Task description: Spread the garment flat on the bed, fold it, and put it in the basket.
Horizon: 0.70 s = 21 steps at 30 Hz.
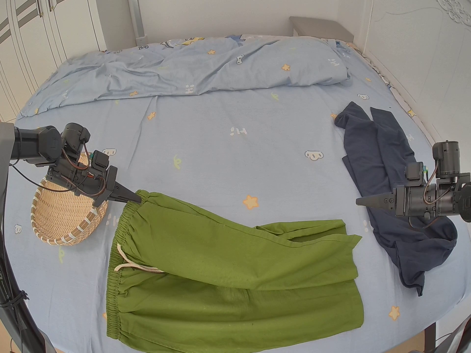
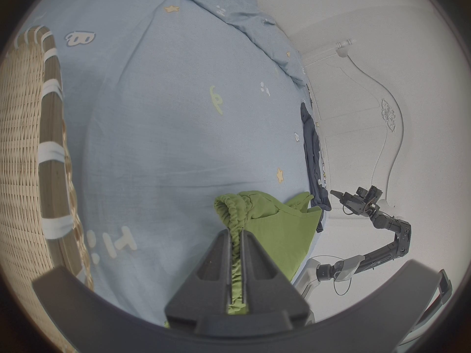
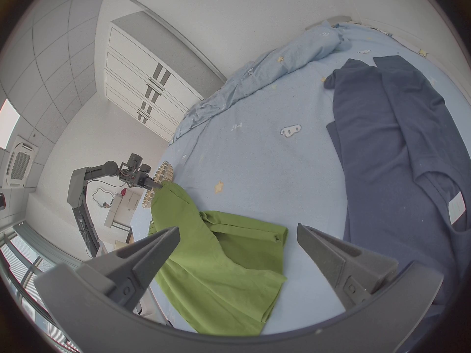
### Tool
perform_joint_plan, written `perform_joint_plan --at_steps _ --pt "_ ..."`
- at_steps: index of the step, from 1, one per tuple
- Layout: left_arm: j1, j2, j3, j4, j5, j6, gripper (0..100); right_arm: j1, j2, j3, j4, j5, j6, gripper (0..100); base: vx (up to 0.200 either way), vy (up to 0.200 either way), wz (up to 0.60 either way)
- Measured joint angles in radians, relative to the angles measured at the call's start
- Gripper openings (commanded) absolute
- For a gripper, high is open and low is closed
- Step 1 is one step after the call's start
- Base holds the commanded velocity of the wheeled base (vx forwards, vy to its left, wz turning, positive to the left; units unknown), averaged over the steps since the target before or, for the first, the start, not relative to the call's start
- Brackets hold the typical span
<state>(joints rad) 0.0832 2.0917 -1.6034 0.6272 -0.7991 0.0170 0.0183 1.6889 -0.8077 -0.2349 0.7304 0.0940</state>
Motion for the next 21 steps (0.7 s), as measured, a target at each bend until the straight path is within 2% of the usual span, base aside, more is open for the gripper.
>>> perform_joint_plan --at_steps 9,15,21 --pt "0.009 0.000 -0.006 -0.001 0.000 0.000 0 -0.022 0.029 0.101 -0.080 0.004 -0.016 100 0.000 0.000 0.00" --pt "0.011 0.005 -0.009 -0.004 0.000 0.000 0 -0.025 0.066 0.180 -0.190 0.005 -0.024 100 0.000 0.000 0.00" --pt "0.012 0.010 -0.009 -0.009 0.000 0.000 0 0.009 0.131 0.234 -0.294 0.007 -0.021 100 0.000 0.000 0.00"
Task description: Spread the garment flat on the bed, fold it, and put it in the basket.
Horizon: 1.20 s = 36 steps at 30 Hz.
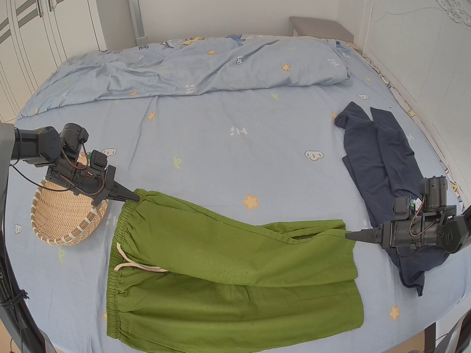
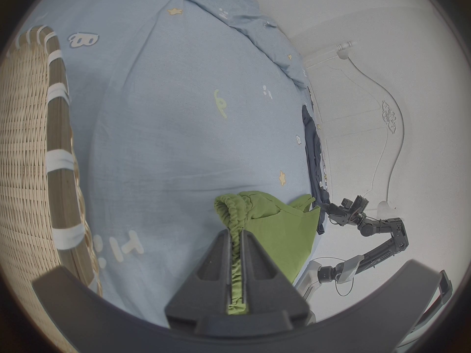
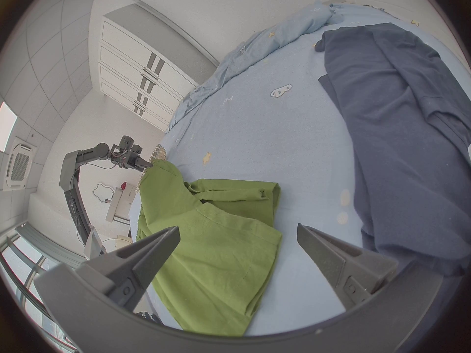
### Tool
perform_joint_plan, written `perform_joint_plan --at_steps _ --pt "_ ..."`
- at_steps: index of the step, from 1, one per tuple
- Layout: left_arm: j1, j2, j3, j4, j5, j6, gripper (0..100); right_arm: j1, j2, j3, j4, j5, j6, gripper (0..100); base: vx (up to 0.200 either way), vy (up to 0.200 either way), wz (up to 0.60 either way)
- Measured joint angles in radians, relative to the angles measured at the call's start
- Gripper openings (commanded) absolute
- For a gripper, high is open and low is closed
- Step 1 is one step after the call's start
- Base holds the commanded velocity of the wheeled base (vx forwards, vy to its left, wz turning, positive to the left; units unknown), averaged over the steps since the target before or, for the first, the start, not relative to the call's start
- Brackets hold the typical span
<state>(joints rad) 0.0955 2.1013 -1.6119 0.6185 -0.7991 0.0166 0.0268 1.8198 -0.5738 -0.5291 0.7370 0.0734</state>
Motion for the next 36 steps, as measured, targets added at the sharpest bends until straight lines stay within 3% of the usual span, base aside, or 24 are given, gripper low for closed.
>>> perform_joint_plan --at_steps 21,22,36 --pt "0.000 0.011 0.000 0.000 0.000 0.000 0 0.032 0.106 0.030 -0.154 0.007 0.020 100 0.000 0.000 0.00" --pt "0.000 0.011 0.000 0.000 0.000 0.000 0 0.032 0.107 0.030 -0.154 0.007 0.020 0 0.000 0.000 0.00" --pt "-0.002 0.013 0.001 0.000 0.001 0.001 0 0.026 0.120 0.026 -0.173 0.007 0.023 0 0.000 0.000 0.00"
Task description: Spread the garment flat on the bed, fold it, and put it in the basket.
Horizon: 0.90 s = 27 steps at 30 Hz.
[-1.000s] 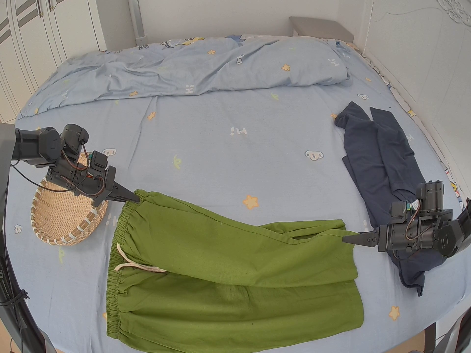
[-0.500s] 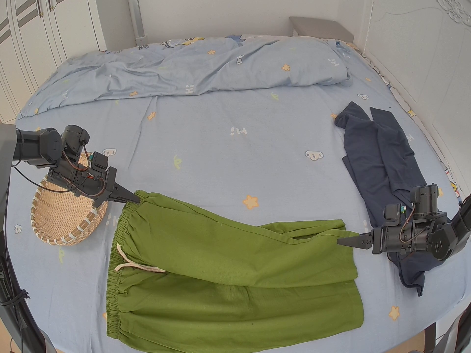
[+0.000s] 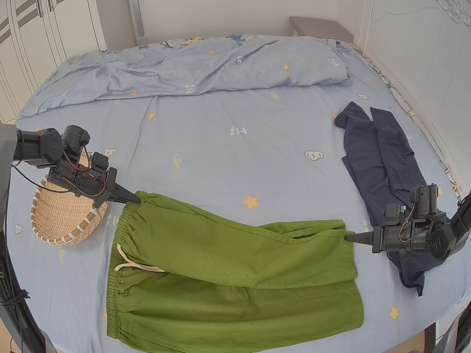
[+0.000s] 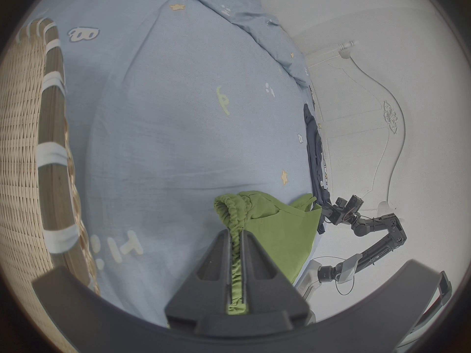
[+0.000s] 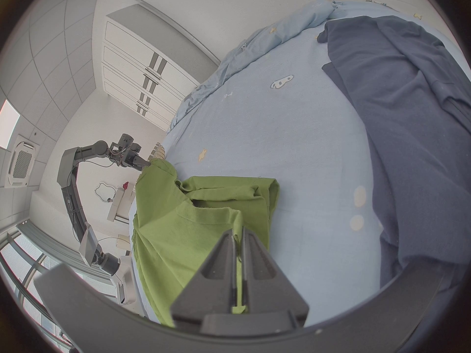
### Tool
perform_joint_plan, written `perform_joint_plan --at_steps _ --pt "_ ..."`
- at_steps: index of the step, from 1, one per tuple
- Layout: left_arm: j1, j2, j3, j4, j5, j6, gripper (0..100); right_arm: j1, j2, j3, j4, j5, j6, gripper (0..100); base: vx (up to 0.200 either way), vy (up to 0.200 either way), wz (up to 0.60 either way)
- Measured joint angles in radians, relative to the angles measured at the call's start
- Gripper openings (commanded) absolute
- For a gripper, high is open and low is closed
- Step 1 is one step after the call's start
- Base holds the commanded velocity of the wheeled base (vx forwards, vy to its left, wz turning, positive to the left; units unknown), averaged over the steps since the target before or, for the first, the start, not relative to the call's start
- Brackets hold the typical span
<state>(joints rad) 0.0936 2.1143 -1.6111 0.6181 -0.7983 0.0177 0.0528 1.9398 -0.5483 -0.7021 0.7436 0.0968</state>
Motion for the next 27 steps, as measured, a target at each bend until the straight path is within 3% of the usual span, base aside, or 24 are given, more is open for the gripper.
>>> perform_joint_plan --at_steps 17,27 --pt "0.003 -0.024 0.010 0.000 0.000 -0.001 0 -0.014 -0.112 -0.010 0.025 -0.011 0.009 0 0.000 0.000 0.00" --pt "0.012 -0.072 0.015 0.001 0.001 -0.003 0 -0.014 -0.268 -0.151 0.280 -0.014 0.014 0 0.000 0.000 0.00"
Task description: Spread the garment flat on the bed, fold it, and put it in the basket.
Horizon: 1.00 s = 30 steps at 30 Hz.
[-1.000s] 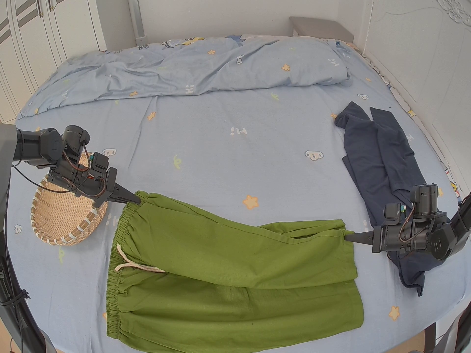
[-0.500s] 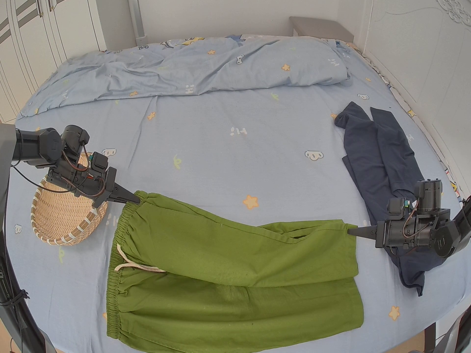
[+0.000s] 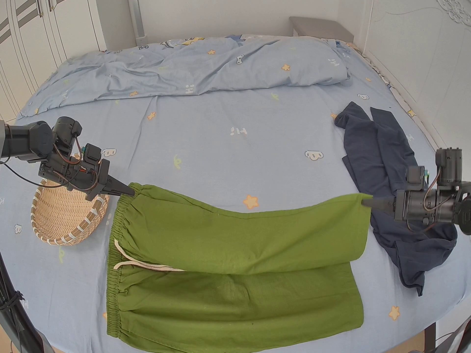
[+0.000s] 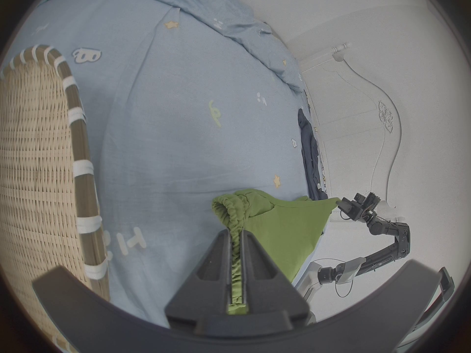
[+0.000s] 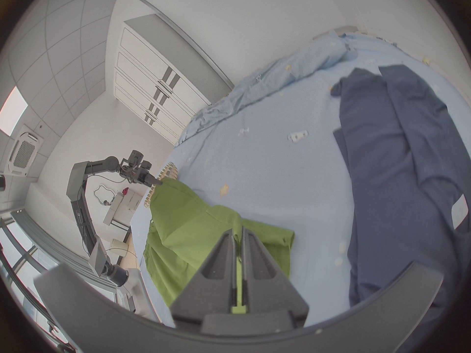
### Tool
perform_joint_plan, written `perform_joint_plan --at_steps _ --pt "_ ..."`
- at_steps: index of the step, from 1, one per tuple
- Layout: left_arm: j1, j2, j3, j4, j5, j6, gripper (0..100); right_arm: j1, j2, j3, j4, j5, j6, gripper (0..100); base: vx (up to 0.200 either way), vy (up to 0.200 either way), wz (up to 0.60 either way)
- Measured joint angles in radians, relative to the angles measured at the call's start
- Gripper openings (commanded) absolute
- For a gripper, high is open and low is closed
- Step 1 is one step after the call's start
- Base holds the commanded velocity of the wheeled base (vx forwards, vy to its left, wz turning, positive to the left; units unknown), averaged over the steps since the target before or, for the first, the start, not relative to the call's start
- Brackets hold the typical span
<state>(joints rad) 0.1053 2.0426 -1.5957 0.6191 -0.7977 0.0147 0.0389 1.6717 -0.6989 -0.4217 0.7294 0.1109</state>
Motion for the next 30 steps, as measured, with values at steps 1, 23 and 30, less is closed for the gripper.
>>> perform_joint_plan --at_steps 1,23,30 --pt "0.001 -0.007 0.000 -0.001 0.000 -0.002 0 0.001 -0.008 -0.027 0.023 0.000 0.000 0 0.000 0.000 0.00" --pt "0.031 -0.061 -0.003 -0.219 0.007 -0.018 0 0.066 0.199 -0.802 0.414 -0.012 0.001 0 0.000 0.000 0.00" --pt "0.044 -0.037 0.000 -0.288 0.007 -0.019 0 0.069 0.359 -1.007 0.458 -0.048 0.001 0 0.000 0.000 0.00"
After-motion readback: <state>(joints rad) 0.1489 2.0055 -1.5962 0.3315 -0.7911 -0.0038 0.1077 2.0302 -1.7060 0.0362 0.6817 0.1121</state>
